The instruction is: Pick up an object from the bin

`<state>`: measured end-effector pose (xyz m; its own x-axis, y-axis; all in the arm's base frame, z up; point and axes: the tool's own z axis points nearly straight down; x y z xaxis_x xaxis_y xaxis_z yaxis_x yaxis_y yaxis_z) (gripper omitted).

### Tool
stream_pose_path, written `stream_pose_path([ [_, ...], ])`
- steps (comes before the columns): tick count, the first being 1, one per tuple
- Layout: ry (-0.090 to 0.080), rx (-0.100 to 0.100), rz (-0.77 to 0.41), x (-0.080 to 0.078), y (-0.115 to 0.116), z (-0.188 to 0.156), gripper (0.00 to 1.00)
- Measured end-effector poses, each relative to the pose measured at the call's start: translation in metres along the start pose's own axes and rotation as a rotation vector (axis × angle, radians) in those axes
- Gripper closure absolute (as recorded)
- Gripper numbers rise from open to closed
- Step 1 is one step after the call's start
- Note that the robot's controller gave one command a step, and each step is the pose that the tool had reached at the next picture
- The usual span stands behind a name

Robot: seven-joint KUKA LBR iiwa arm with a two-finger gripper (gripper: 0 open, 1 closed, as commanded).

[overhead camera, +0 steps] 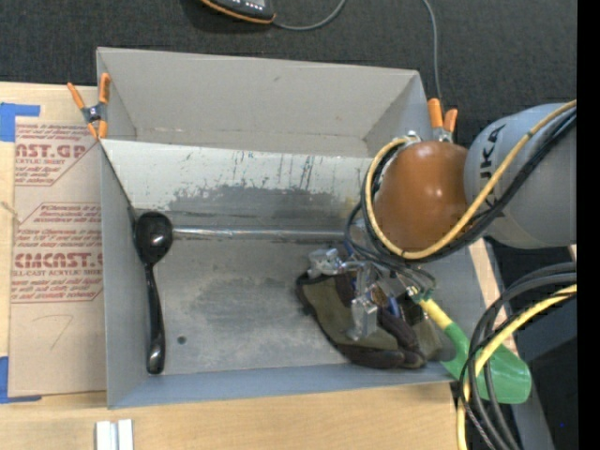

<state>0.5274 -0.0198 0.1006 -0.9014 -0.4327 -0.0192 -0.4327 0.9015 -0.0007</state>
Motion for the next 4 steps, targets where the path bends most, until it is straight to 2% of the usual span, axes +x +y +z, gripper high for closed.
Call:
stream_pose_path([
  [1, -0.004, 0.000, -0.065, -0.007, -0.008, 0.030, 1.00],
  [2, -0.004, 0.000, -0.065, -0.007, -0.008, 0.030, 1.00],
  [3, -0.006, 0.001, -0.267, -0.023, 0.028, 0.030, 1.00],
  [4, -0.012, 0.004, -0.049, 0.003, -0.004, -0.065, 1.00],
])
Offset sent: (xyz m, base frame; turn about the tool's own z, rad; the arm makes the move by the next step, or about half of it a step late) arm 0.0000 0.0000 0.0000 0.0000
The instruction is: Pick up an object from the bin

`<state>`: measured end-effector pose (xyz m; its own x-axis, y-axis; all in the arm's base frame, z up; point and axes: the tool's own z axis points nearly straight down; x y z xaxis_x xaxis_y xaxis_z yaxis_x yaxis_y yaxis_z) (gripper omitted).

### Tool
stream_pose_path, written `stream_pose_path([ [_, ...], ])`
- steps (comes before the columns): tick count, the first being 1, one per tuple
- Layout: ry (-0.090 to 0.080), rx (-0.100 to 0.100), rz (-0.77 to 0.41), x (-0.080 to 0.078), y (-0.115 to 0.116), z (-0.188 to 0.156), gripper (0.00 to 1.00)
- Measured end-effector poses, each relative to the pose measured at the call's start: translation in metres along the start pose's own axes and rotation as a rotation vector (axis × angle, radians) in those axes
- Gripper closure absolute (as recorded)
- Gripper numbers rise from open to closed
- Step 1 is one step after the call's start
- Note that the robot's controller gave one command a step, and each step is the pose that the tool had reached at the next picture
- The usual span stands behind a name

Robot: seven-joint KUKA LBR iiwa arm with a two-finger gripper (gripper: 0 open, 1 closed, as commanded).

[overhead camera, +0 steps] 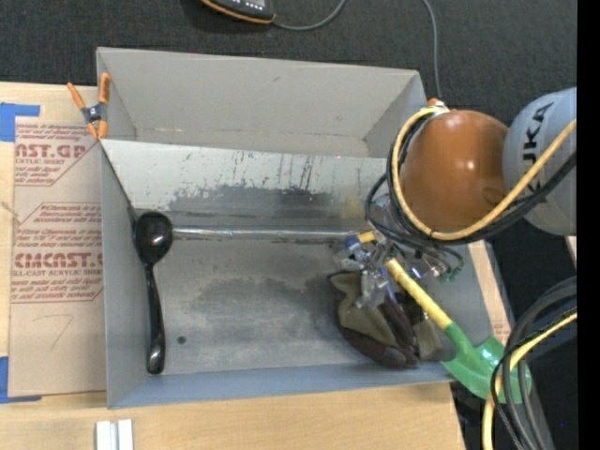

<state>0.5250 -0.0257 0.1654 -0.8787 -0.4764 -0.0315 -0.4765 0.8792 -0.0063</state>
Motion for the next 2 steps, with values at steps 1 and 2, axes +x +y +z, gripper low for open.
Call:
stream_pose_path([
  [1, 0.007, -0.006, -0.089, -0.016, 0.013, -0.002, 1.00],
  [2, -0.002, 0.000, -0.260, -0.021, 0.010, -0.099, 1.00],
])
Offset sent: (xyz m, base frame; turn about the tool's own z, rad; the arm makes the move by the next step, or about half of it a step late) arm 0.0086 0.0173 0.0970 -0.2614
